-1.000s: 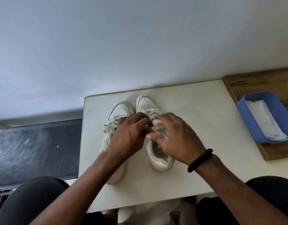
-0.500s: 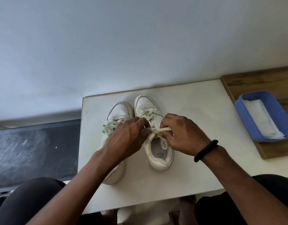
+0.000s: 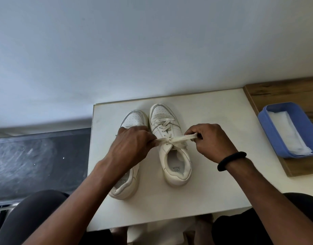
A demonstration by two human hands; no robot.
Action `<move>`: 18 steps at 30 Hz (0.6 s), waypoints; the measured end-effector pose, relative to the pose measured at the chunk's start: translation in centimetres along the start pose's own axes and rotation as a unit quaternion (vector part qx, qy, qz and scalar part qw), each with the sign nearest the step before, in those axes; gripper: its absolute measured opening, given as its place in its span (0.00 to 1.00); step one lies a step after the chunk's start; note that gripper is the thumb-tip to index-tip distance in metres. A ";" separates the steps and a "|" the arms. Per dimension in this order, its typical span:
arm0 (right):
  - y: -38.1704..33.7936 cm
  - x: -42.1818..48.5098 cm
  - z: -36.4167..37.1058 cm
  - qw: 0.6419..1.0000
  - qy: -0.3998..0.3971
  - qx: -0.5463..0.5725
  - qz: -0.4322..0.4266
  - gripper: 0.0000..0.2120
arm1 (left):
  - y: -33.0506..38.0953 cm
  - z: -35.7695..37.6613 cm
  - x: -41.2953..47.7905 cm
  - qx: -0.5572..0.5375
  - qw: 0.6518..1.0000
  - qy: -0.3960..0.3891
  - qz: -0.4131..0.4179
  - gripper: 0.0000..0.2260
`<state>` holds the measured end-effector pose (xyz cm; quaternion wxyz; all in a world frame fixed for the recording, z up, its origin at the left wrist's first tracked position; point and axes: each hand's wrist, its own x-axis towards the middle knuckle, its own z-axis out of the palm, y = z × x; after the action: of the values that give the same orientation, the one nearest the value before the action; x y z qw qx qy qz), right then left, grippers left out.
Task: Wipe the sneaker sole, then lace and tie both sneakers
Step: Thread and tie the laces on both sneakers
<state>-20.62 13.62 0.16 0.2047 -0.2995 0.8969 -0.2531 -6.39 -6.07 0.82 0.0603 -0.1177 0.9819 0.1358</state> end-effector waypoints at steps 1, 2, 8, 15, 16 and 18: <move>0.2 0.0 -0.2 1.000 -0.010 0.007 0.024 0.19 | -0.1 0.0 -0.1 0.005 1.000 0.001 -0.002 0.17; 0.3 0.1 -0.4 0.999 -0.007 0.023 0.046 0.20 | -0.3 0.0 -0.1 0.011 1.000 0.002 -0.005 0.16; -0.9 -0.1 -1.3 0.994 0.070 0.074 -0.028 0.13 | -0.5 0.4 0.1 -0.017 0.999 0.028 0.016 0.15; -4.4 -3.0 1.3 0.974 0.004 -0.201 -0.109 0.17 | 1.4 1.6 0.3 -0.049 0.987 0.122 0.092 0.07; -4.6 -3.2 1.6 0.971 0.010 -0.219 -0.101 0.15 | 1.4 1.9 0.3 -0.052 0.986 0.125 0.093 0.07; -4.7 -3.2 1.6 0.970 0.025 -0.230 -0.078 0.10 | 1.0 2.0 0.5 -0.054 0.987 0.127 0.085 0.06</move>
<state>-15.40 11.91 2.30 0.0876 -0.4017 0.9095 -0.0621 -6.95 -4.70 -0.95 -0.0834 -0.0529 0.9792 0.1775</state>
